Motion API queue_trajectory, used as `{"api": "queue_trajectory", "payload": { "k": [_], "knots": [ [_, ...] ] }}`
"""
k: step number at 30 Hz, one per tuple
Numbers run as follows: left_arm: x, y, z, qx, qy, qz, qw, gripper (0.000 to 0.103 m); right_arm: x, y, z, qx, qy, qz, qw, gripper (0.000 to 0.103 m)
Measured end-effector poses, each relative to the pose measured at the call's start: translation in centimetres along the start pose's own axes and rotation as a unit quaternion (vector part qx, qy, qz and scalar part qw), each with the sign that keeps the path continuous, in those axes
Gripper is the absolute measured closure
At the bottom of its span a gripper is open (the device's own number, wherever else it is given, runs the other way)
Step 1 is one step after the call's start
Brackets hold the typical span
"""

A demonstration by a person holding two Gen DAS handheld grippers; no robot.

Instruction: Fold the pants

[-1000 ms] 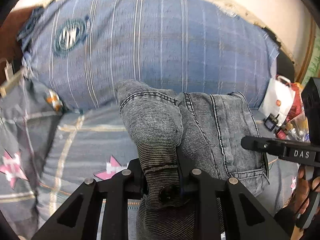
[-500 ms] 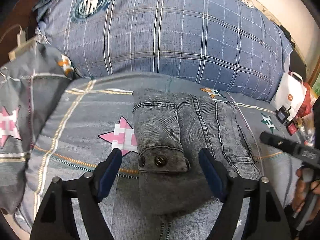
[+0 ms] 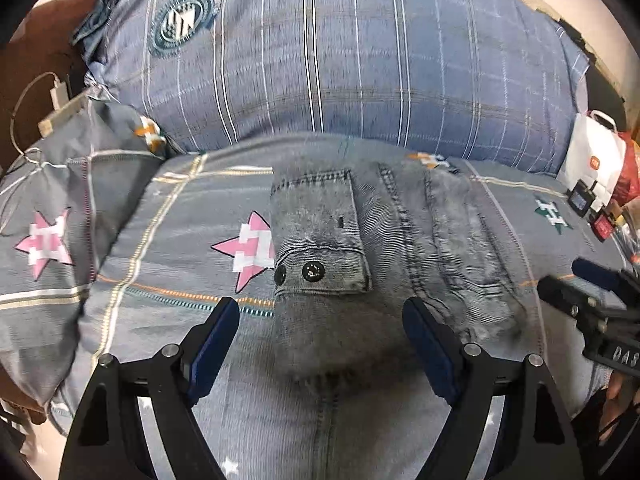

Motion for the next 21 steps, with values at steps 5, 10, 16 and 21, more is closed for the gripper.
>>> {"api": "queue_trajectory", "payload": {
  "k": [5, 10, 16, 21],
  "knots": [
    [-0.1, 2.4, 1.0, 0.023, 0.009, -0.007, 0.9997, 0.019, -0.6, 1.5, 2.7, 0.009, 0.004, -0.006, 1.000, 0.009],
    [0.1, 3.9, 1.8, 0.033, 0.008, -0.016, 0.9993, 0.019, -0.7, 1.8, 4.7, 0.005, 0.009, 0.004, 1.000, 0.000],
    [0.6, 4.9, 2.4, 0.032, 0.018, 0.014, 0.9992, 0.019, -0.9, 3.5, 4.8, 0.019, 0.026, 0.031, 0.999, 0.000],
    [2.0, 6.2, 1.8, 0.050, 0.004, 0.030, 0.9983, 0.012, -1.2, 4.1, 4.8, 0.022, 0.047, 0.046, 0.998, 0.000]
  ]
}}
Point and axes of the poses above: each gripper's, at about its wrist camera, not at the fingertips, and y roughly against the way its jaws point, x to its right, z to its underside, the point moved 5 cm from there along -y, roughly the way its jaws point, and after that the axes turned 10 degrees about -x, right-handed, at the moved point
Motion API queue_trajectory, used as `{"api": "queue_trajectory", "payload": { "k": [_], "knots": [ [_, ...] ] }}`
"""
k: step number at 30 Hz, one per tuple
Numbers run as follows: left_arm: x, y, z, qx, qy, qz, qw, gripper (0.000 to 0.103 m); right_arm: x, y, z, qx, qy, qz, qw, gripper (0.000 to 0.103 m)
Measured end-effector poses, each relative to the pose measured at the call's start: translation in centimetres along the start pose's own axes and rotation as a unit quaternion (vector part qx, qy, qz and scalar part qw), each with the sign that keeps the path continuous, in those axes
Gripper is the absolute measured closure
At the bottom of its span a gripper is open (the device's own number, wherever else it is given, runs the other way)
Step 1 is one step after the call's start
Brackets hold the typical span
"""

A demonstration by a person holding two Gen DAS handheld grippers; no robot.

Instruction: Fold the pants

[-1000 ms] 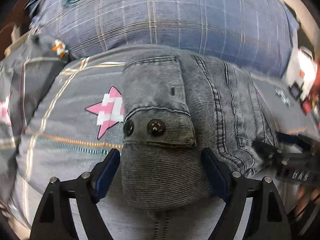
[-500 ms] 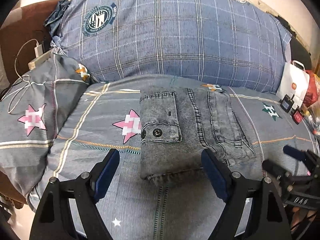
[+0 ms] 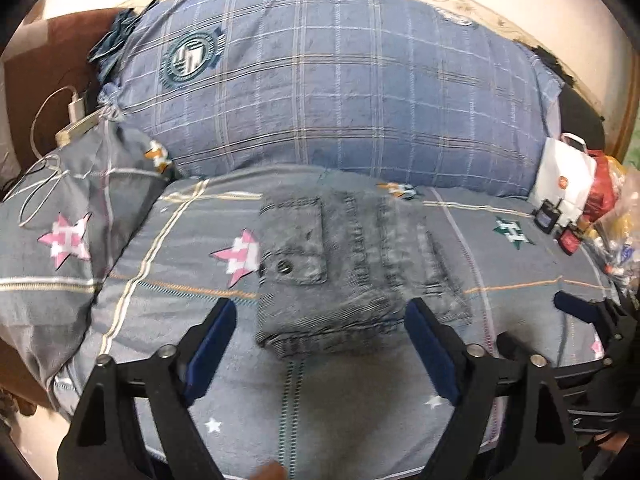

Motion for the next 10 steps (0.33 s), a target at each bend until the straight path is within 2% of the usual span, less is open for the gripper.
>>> {"api": "queue_trajectory", "payload": {
  "k": [3, 5, 9, 10],
  "knots": [
    [1.0, 0.0, -0.8, -0.004, -0.002, 0.017, 0.9998, 0.003, 0.3, 0.4, -0.3, 0.004, 0.002, 0.005, 1.000, 0.000],
    [1.5, -0.3, -1.3, -0.008, -0.006, 0.015, 0.9998, 0.002, 0.4, 0.5, -0.5, 0.006, 0.004, 0.006, 1.000, 0.000],
    [1.7, -1.3, -1.8, -0.024, -0.002, 0.043, 0.9988, 0.002, 0.4, 0.6, -1.0, 0.005, 0.005, 0.004, 1.000, 0.000],
    [1.7, -1.6, -1.9, -0.029, -0.002, 0.037, 0.9989, 0.002, 0.3, 0.6, -1.1, 0.007, 0.007, 0.004, 1.000, 0.000]
  ]
}}
Point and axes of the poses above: each gripper's, at about its wrist camera, not at the fingertips, and y roughly against the way its jaws point, x to its right, z to its underside, the point moved 5 cm from there along -y, roughly the way its jaws point, and after that the axes turned 10 degrees about -x, right-handed, at the moved point
